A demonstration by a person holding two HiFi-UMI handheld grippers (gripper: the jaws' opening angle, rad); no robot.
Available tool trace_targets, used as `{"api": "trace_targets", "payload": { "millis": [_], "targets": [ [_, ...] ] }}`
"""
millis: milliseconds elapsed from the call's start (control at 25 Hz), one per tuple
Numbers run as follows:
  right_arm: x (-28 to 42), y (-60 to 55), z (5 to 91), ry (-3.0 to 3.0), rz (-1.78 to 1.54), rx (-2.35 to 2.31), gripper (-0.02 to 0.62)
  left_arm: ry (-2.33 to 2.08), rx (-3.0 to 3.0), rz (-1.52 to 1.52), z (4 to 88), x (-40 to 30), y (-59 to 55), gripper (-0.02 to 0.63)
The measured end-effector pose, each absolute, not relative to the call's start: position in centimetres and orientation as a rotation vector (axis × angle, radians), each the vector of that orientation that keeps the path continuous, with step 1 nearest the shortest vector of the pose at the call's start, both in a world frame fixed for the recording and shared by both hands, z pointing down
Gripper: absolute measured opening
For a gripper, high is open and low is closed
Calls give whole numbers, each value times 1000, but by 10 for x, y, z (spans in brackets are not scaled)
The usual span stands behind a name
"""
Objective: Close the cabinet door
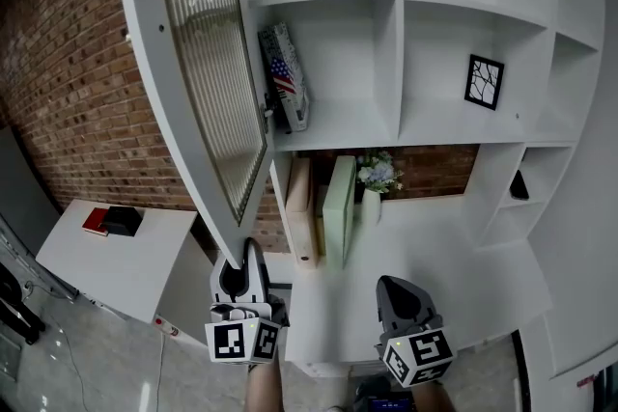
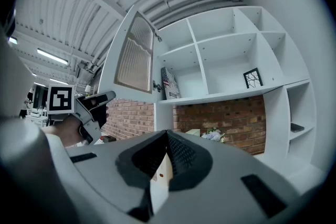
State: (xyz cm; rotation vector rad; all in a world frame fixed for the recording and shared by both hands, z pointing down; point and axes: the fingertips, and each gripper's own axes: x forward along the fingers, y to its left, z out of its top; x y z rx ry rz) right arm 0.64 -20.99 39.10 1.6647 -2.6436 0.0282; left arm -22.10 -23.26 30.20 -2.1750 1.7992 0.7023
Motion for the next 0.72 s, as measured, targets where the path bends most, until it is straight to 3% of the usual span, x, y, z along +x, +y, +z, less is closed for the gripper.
{"api": "trace_targets", "payload": {
  "millis": [720],
  "targets": [
    [11, -209, 393, -2648, 39, 1664, 6, 1774, -2206, 542, 303, -185, -233, 84]
  ]
}}
